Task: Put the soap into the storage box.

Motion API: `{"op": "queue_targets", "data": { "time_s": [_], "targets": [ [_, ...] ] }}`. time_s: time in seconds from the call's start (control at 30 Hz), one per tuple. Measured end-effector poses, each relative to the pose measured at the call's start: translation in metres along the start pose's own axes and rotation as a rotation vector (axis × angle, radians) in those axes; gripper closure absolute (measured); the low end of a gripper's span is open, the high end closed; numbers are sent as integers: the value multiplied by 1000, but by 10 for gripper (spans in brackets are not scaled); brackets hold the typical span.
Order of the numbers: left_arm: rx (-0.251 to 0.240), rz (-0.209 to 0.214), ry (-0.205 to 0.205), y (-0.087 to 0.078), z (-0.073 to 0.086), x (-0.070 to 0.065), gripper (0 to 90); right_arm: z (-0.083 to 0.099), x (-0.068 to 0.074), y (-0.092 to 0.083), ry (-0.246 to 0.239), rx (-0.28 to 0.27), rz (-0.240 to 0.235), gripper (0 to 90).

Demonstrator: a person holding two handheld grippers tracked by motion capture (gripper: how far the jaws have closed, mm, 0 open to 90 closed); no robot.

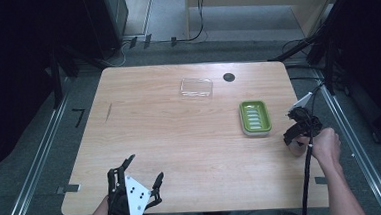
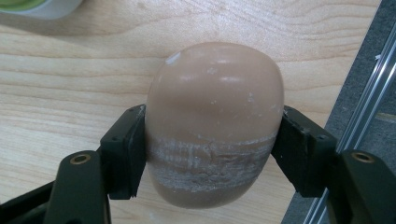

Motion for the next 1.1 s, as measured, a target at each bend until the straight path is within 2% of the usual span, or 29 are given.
{"op": "queue_targets", "data": {
  "time_s": [1.1],
  "targets": [
    [0,2,-2,0,0,0,140,-7,14,-19,-75,8,-2,338]
  ]
}}
Point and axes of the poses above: each handheld gripper's, and its own axes: y roughly forward along the jaws, z roughly out of its underside, x roughly to its left, the point moved 5 cm from there along y, roughly forward along the jaws, and after that the axes turned 11 degrees about -y, right-handed, at the moved point
